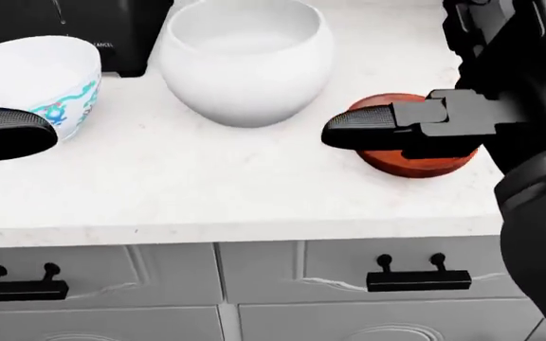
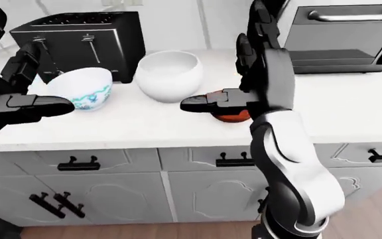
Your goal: Stack the bowls from largest to smallest.
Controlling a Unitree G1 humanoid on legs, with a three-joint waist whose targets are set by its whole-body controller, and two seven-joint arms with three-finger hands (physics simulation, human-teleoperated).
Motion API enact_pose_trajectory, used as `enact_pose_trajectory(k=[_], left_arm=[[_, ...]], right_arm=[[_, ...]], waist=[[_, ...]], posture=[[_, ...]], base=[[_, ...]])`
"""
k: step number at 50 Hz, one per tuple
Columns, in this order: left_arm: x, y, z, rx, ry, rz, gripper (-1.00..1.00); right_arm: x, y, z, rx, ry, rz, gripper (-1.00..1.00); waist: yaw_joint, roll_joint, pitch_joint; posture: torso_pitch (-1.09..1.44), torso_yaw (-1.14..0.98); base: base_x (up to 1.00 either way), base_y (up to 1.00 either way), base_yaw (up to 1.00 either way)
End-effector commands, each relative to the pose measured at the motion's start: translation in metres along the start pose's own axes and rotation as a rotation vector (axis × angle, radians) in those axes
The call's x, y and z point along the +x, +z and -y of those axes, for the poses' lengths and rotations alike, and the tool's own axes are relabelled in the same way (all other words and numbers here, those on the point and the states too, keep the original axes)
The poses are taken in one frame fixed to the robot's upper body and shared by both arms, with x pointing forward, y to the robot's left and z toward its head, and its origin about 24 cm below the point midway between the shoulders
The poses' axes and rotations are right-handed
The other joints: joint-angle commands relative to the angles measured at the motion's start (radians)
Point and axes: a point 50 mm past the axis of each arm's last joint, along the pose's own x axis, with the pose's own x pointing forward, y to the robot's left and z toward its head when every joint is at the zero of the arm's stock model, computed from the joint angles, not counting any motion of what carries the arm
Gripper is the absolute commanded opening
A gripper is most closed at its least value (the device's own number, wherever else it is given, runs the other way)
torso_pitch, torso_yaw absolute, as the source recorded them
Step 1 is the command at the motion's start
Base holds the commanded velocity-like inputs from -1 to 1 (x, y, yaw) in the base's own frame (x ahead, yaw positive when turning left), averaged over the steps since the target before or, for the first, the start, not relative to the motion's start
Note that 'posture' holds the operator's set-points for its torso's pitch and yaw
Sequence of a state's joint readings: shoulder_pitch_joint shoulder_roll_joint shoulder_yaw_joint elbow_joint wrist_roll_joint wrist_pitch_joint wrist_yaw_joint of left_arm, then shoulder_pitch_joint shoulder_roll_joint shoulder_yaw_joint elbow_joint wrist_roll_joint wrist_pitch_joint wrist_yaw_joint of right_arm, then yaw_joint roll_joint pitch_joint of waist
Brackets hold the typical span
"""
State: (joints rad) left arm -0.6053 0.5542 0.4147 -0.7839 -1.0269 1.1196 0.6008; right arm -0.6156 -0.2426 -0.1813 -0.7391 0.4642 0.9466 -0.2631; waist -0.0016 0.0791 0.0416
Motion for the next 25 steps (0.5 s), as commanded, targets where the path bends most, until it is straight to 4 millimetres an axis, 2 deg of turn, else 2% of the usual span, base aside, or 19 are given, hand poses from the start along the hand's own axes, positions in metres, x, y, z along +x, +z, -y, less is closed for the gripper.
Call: enact_pose_trajectory(k=[1,4,5,6,7,9,11,12,13,14,15,17,18,19,21,23,24,25], left_arm=[[0.000,0.008,0.005,-0.013,-0.030,0.047,1.00],[-0.001,0.009,0.004,-0.017,-0.026,0.050,1.00],[-0.001,0.009,0.004,-0.015,-0.026,0.051,1.00],[-0.002,0.009,0.004,-0.009,-0.024,0.056,1.00],[-0.005,0.008,0.002,-0.009,-0.022,0.056,1.00],[-0.010,0.006,0.001,-0.003,-0.019,0.060,1.00],[-0.011,0.011,-0.001,0.006,-0.019,0.073,1.00],[-0.012,0.014,-0.001,0.008,-0.019,0.078,1.00],[-0.013,0.016,-0.001,0.008,-0.018,0.082,1.00],[-0.013,0.017,-0.001,0.010,-0.019,0.085,1.00],[-0.013,0.016,-0.003,0.008,-0.014,0.087,1.00],[-0.013,0.018,-0.002,0.008,-0.013,0.090,1.00],[-0.014,0.019,-0.002,0.010,-0.015,0.093,1.00],[-0.014,0.019,-0.002,0.011,-0.015,0.094,1.00],[-0.015,0.018,-0.002,0.014,-0.017,0.095,1.00],[-0.016,0.020,-0.002,0.017,-0.017,0.097,1.00],[-0.016,0.021,-0.002,0.021,-0.017,0.098,1.00],[-0.017,0.022,-0.001,0.034,-0.018,0.098,1.00]], right_arm=[[0.001,0.008,0.006,-0.005,-0.034,0.047,1.00],[0.001,0.007,0.008,-0.002,-0.046,0.047,1.00],[0.001,0.006,0.009,-0.001,-0.049,0.047,1.00],[0.000,0.005,0.010,-0.002,-0.052,0.046,1.00],[-0.001,0.006,0.012,0.002,-0.058,0.051,1.00],[-0.001,0.006,0.012,0.001,-0.059,0.052,1.00],[0.000,0.005,0.012,-0.016,-0.060,0.053,1.00],[0.000,0.005,0.012,-0.020,-0.062,0.054,1.00],[0.000,0.006,0.012,-0.018,-0.061,0.056,1.00],[0.000,0.006,0.011,-0.021,-0.059,0.055,1.00],[0.000,0.005,0.012,-0.025,-0.062,0.056,1.00],[0.000,0.006,0.011,-0.026,-0.062,0.059,1.00],[0.000,0.006,0.011,-0.028,-0.062,0.058,1.00],[0.001,0.006,0.010,-0.031,-0.061,0.058,1.00],[0.000,0.008,0.010,-0.030,-0.059,0.063,1.00],[0.000,0.011,0.010,-0.029,-0.060,0.067,1.00],[0.000,0.013,0.010,-0.031,-0.060,0.069,1.00],[0.000,0.013,0.011,-0.035,-0.057,0.070,1.00]], waist=[[-0.005,0.005,-0.007],[-0.002,-0.011,-0.006],[-0.003,-0.017,0.004],[-0.006,-0.025,-0.005],[-0.006,-0.031,-0.003],[-0.002,-0.058,0.002],[0.002,-0.106,-0.004],[0.001,-0.061,-0.009],[-0.005,-0.079,-0.034],[0.001,-0.106,-0.024],[-0.004,-0.124,-0.022],[-0.002,-0.113,-0.027],[-0.004,-0.096,-0.018],[-0.009,-0.084,0.015],[-0.015,-0.068,0.033],[-0.026,-0.038,0.023],[-0.031,-0.008,0.003],[-0.037,0.008,-0.005]], posture=[[0.00,0.00],[0.00,0.00],[0.00,0.00],[0.00,0.00],[0.00,0.00],[0.00,0.00],[0.00,0.00],[0.00,0.00],[0.00,0.00],[0.00,0.00],[0.00,0.00],[0.00,0.00],[0.00,0.00],[0.00,0.00],[0.00,0.00],[0.00,0.00],[0.00,0.00],[0.00,0.00]], base=[[0.28,0.00,0.00],[0.28,0.00,0.00],[0.08,0.00,0.00],[0.00,0.00,0.00],[0.00,0.00,0.00],[0.00,0.00,0.00],[0.00,0.00,0.00],[-0.33,0.00,0.00],[-0.58,0.00,0.00],[-0.61,0.00,0.00],[-0.61,0.00,0.00],[-0.52,0.00,0.00],[0.00,0.00,0.00],[0.00,0.00,0.00],[0.00,0.00,0.00],[0.00,0.00,0.00],[0.00,0.00,0.00],[0.00,0.00,0.00]])
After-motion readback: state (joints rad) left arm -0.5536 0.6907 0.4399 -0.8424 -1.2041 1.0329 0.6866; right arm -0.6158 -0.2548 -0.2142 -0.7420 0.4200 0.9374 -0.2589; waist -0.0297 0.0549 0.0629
